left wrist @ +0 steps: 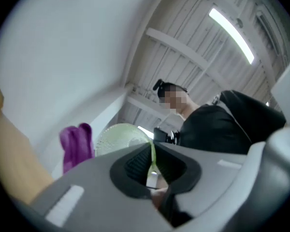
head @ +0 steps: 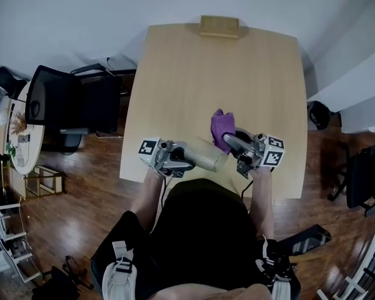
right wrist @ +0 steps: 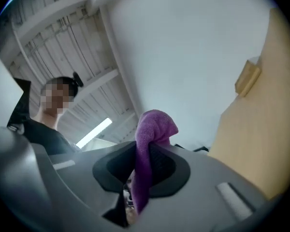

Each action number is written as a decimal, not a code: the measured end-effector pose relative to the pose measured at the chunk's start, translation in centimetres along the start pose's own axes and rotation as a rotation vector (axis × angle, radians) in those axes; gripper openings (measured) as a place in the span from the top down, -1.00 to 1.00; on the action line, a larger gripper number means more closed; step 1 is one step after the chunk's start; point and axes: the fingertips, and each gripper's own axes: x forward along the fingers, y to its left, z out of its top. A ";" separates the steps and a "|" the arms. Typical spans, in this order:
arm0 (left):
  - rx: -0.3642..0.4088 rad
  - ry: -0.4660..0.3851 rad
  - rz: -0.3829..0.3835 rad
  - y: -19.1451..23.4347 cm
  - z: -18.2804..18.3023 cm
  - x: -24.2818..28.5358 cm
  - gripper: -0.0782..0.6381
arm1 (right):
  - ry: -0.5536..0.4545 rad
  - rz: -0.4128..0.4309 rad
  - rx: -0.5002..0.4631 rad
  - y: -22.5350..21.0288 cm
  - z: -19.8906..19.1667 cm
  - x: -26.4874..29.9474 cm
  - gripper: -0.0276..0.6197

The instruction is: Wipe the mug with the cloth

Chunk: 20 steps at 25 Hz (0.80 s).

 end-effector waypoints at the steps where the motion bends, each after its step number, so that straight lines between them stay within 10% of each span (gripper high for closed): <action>1: 0.010 -0.041 0.013 0.1 1.0 -0.7 0.67 | -0.068 0.062 -0.006 1.3 1.4 -0.7 0.73; 5: 0.025 -0.088 0.014 0.0 2.0 -2.2 0.67 | -0.185 0.348 -0.055 7.7 4.4 -1.3 0.73; 9: -0.008 -0.101 -0.046 0.1 1.0 -1.5 0.67 | -0.151 0.422 0.083 7.6 2.7 1.2 0.73; 15: -0.057 -0.267 0.044 2.0 3.5 0.1 0.67 | 0.015 -0.019 0.250 -1.2 -3.5 4.0 0.73; 20: -0.144 -0.461 0.307 6.4 5.7 -4.5 0.67 | -0.304 -0.049 0.277 -1.7 1.9 0.3 0.73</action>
